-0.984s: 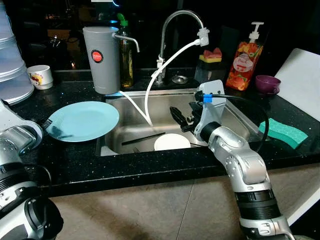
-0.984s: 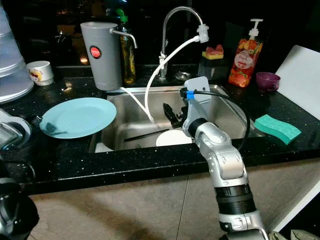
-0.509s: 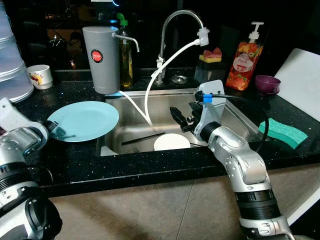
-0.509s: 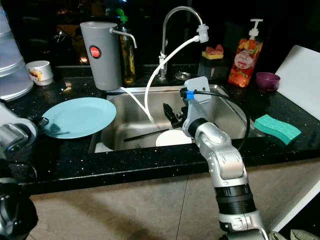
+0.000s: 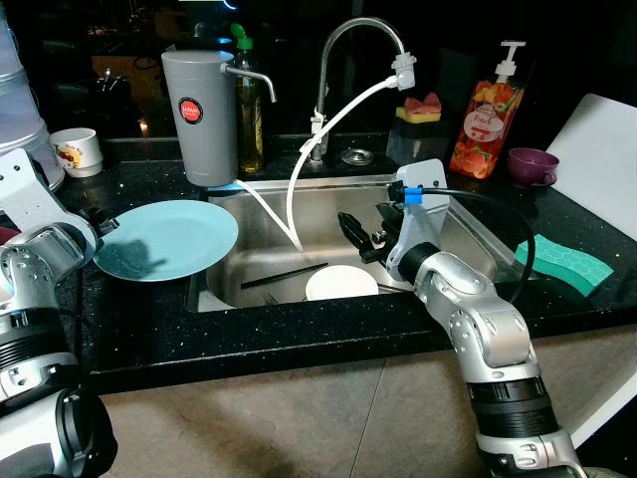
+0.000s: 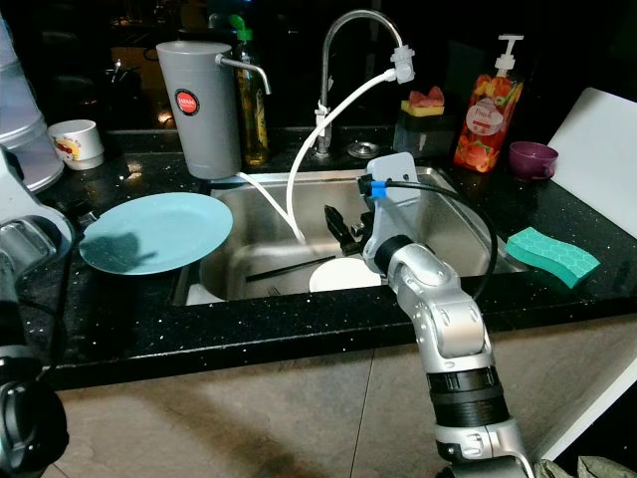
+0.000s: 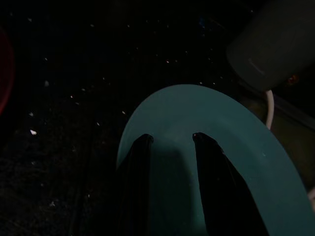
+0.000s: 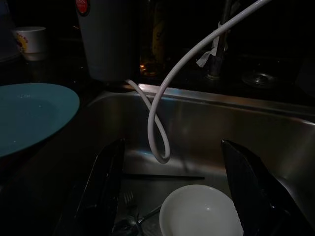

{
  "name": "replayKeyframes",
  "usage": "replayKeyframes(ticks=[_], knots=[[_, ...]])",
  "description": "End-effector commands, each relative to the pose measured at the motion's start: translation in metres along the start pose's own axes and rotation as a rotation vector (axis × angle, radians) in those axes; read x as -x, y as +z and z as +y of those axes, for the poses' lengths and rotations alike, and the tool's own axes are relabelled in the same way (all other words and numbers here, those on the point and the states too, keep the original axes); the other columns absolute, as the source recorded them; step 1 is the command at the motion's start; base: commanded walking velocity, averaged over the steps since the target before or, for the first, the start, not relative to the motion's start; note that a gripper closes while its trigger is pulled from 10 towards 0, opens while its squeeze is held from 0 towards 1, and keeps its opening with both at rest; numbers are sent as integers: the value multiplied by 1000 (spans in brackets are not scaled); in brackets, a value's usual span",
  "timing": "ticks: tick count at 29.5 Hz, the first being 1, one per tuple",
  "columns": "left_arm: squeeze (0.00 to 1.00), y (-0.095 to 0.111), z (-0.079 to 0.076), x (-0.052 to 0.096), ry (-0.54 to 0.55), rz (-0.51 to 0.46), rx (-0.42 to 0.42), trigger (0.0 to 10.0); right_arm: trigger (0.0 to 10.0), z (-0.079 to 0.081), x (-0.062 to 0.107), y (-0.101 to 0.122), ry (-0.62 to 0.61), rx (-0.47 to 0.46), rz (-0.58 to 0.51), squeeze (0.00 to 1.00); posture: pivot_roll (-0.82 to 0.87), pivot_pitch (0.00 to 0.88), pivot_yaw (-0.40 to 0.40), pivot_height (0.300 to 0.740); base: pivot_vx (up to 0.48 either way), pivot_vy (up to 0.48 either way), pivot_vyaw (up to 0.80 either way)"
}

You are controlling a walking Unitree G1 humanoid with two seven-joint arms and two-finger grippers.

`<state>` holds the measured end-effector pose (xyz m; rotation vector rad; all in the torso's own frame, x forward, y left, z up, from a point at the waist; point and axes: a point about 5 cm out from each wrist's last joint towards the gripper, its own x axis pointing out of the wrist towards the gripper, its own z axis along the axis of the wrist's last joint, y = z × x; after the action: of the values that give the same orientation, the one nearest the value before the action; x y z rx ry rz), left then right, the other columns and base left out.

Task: Kitchen organization

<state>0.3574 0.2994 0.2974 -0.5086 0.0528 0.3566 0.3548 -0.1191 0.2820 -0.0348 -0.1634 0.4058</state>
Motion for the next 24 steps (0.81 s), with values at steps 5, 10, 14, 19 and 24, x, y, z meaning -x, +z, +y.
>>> replayKeyframes(ticks=[5, 10, 14, 19, 24], knots=[[0, -2, 2, 0, 18, 23, 58, 10000, 10000, 2, -2, 0, 3, -3, -1, 0, 80, 103, -29, 740, 0, 0, 0], [0, -7, 7, 0, 32, 56, 115, 10000, 10000, 1, -2, 0, 3, -4, -2, 0, 81, 103, -30, 740, 0, 0, 0], [0, -12, 13, -1, 53, 89, 177, 10000, 10000, 1, -2, 0, 3, -5, -2, 0, 81, 103, -30, 740, 0, 0, 0], [0, -19, 20, -3, 93, 112, 181, 10000, 10000, 1, -2, 0, 2, -5, -2, 0, 82, 103, -32, 740, 0, 0, 0], [0, -24, 23, -3, 111, 126, 181, 10000, 10000, 1, -2, -1, 2, -5, -1, 0, 82, 103, -32, 740, 0, 0, 0]])
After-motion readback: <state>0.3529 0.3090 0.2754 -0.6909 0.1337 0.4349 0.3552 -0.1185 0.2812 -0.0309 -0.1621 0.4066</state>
